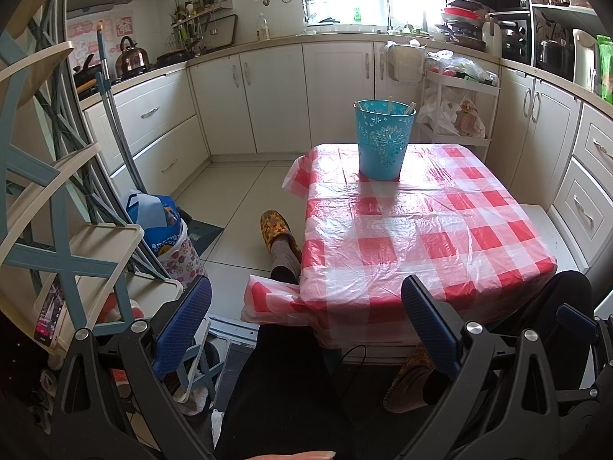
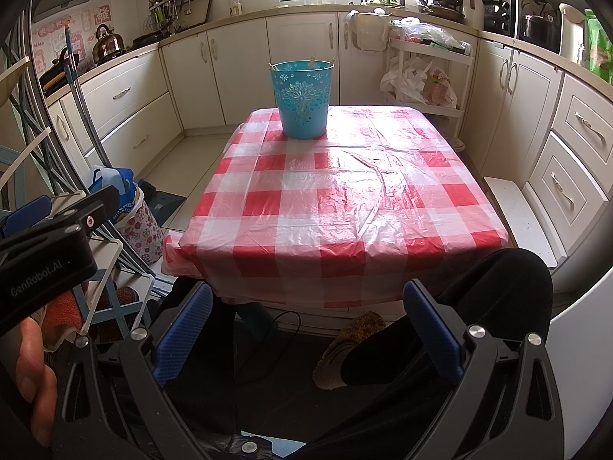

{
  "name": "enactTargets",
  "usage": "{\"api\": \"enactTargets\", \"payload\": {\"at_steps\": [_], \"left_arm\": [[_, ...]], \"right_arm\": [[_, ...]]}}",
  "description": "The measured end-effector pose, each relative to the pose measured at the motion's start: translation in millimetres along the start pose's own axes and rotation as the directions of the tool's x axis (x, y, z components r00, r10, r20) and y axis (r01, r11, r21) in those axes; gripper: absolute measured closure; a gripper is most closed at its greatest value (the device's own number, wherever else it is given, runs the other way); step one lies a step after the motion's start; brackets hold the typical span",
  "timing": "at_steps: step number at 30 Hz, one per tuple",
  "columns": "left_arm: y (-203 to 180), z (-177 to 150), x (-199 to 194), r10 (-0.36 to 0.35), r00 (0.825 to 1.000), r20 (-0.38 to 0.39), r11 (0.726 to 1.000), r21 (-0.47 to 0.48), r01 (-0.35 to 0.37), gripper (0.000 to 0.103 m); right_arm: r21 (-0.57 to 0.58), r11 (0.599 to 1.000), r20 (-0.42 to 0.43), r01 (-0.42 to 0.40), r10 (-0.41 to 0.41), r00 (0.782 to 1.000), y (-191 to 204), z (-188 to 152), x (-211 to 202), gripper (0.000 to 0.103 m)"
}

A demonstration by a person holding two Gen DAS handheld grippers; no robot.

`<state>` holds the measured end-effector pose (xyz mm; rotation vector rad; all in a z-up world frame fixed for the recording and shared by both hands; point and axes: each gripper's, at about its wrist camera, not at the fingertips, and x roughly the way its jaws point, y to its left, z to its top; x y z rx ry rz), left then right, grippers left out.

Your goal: Organize utensils

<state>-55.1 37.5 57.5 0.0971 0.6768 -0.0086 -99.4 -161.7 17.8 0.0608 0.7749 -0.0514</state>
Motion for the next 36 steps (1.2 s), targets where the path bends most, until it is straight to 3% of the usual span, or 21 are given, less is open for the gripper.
{"api": "enactTargets", "payload": {"at_steps": [36], "left_arm": [[0.3,0.2,1.6,0.001,1.000,-0.006,1.000,0.004,-0.001,0.008]], "right_arm": [[-0.004,1.000,-0.011,-0.006,0.006,1.000,-3.6,-1.8,3.5,0.007]]}}
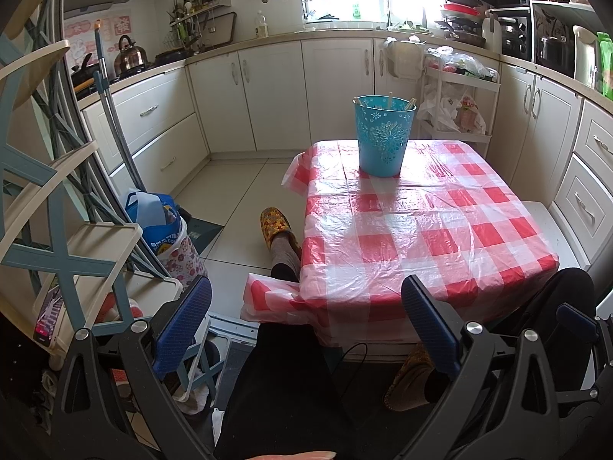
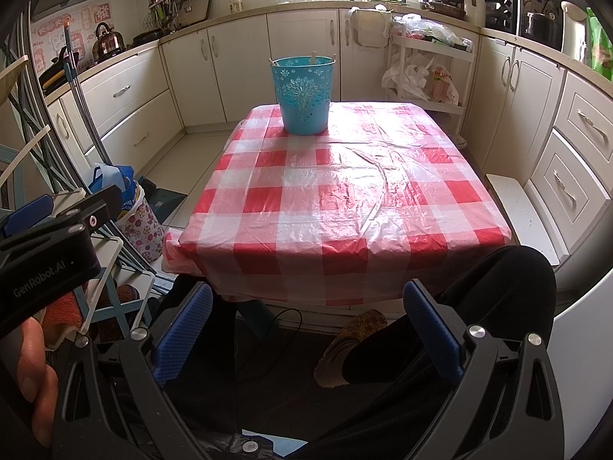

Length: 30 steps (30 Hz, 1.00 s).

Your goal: Organize utensils

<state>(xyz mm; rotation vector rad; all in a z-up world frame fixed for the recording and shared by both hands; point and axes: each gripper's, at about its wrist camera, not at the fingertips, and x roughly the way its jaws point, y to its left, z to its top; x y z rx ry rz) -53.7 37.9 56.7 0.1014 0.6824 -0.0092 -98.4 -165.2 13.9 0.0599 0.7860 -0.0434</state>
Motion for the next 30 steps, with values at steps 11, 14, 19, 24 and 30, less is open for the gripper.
{"api": "enactTargets", "payload": {"at_steps": [11,14,19,24,30], "left_arm": [[0.0,1.6,0.8,-0.001,1.000,-0.003,1.000,0.000,0.001,0.008],[0.2,-1.3,-0.7,0.006,1.000,0.004,1.000,0.000,-0.006,0.008],[8.5,-10.9,-13.0,0.018,0.997,0.077,1.000,-0.026,-0.016,0.008],[4.6,-16.0,-14.5,-0.003,0.999,0.054,1.000,0.017,0.002,0.008],[6.7,-15.7,-18.6,-0.009,0.999,0.047,1.000,0.020,0.008,0.008]], "right_arm": [[0.001,1.000,-0.001,0.000,0.000,1.000,-0.3,0.4,0.1,0.007],[0.000,1.000,-0.003,-0.001,0.001,1.000,-0.5,0.0,0.7,0.007],[-0.001,1.000,-0.007,-0.004,0.004,1.000,-2.0,-2.2,2.4,0.007],[-0.002,1.000,-0.008,-0.005,0.005,1.000,-4.1,-1.2,3.3,0.007],[-0.002,1.000,-0.010,-0.007,0.007,1.000,-5.5,-1.6,3.4,0.007]]}}
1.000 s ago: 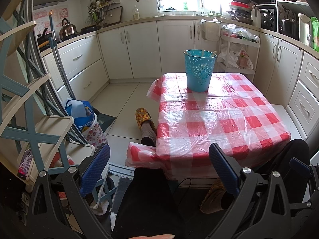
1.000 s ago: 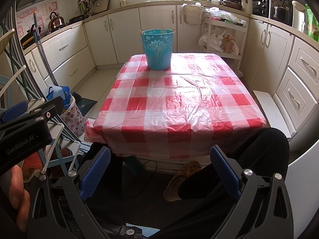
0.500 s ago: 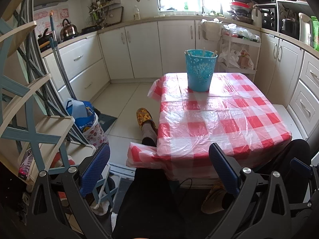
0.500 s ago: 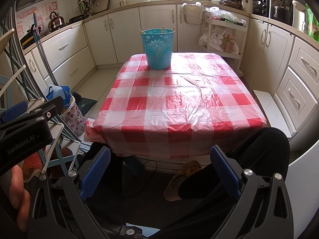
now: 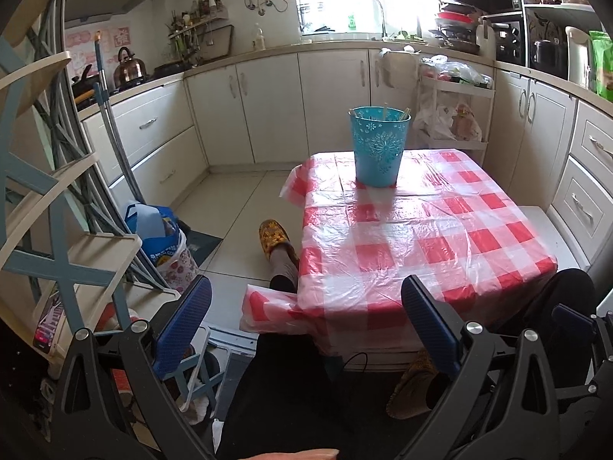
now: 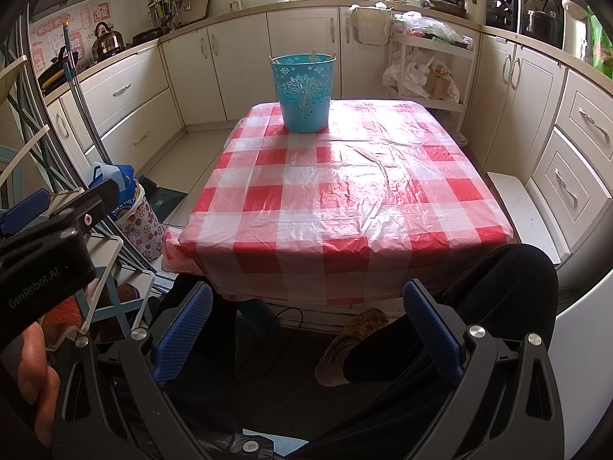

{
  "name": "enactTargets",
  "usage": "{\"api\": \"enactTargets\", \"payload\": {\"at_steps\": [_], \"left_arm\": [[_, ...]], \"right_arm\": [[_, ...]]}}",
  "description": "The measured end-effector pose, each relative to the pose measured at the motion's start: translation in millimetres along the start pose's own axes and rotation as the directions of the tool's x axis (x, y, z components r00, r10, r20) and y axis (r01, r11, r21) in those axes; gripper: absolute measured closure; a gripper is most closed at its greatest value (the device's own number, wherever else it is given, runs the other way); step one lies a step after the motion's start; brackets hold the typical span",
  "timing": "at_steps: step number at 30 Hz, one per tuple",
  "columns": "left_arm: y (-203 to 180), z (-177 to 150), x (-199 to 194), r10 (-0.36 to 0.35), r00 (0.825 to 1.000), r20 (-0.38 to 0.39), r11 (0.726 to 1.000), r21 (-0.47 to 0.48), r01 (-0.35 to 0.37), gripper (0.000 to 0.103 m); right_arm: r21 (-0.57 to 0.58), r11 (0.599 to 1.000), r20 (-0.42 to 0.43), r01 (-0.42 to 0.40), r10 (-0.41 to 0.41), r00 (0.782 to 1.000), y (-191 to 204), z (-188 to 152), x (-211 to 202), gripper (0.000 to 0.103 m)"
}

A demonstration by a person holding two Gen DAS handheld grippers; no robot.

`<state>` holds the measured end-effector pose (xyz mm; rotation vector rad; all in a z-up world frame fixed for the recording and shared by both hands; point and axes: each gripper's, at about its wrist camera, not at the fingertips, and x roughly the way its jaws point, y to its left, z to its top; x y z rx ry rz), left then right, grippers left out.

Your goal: Organize utensils

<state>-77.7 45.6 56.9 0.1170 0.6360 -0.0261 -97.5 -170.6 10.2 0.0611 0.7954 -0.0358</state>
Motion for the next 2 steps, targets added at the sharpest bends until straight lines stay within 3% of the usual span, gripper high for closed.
{"api": "enactTargets", "payload": {"at_steps": [2], "left_arm": [[1.3,-1.0,-1.1,-0.002,1.000,-0.006,1.000,-0.001,0.002,0.008]], "right_arm": [[0.001,1.000,-0.001,0.000,0.000,1.000,-0.3,0.5,0.3,0.007]]}}
